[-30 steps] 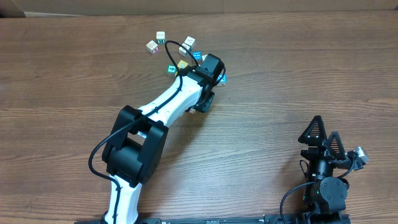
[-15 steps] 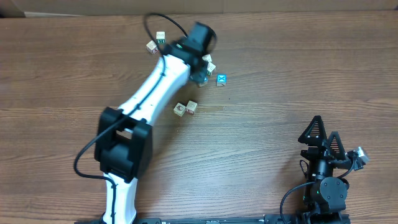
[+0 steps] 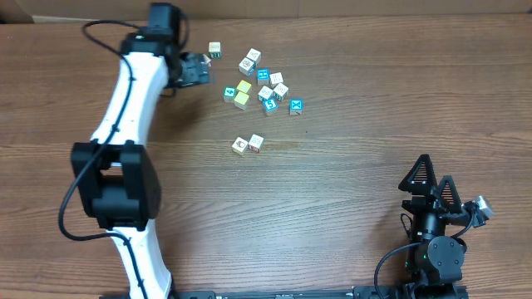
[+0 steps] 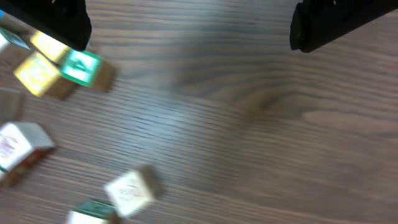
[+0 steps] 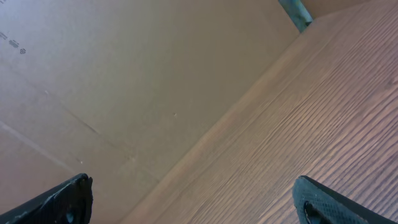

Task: Form a circle

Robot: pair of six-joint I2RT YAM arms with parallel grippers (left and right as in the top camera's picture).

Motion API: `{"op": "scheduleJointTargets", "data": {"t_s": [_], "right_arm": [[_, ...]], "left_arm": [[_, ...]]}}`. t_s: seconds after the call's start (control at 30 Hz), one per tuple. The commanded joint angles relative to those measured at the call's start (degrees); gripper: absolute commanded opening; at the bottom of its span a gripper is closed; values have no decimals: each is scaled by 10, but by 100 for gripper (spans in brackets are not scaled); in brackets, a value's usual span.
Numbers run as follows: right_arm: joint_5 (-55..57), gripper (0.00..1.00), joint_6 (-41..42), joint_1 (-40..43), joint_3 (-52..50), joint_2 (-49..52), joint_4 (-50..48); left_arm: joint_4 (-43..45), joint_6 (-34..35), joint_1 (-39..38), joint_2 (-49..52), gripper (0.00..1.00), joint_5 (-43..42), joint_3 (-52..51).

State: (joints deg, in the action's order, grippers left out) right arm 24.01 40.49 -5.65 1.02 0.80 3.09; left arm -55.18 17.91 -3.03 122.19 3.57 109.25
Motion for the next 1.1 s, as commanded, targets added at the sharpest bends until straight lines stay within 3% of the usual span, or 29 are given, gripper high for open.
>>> {"op": "scheduleJointTargets", "data": {"t_s": [0.0, 1.07], "right_arm": [[4, 100, 0, 2, -6, -6, 0], [4, 100, 0, 2, -6, -6, 0]], "left_arm": [[-5, 5, 19, 2, 100, -21, 11], [-3, 5, 40, 2, 100, -21, 11]]}}
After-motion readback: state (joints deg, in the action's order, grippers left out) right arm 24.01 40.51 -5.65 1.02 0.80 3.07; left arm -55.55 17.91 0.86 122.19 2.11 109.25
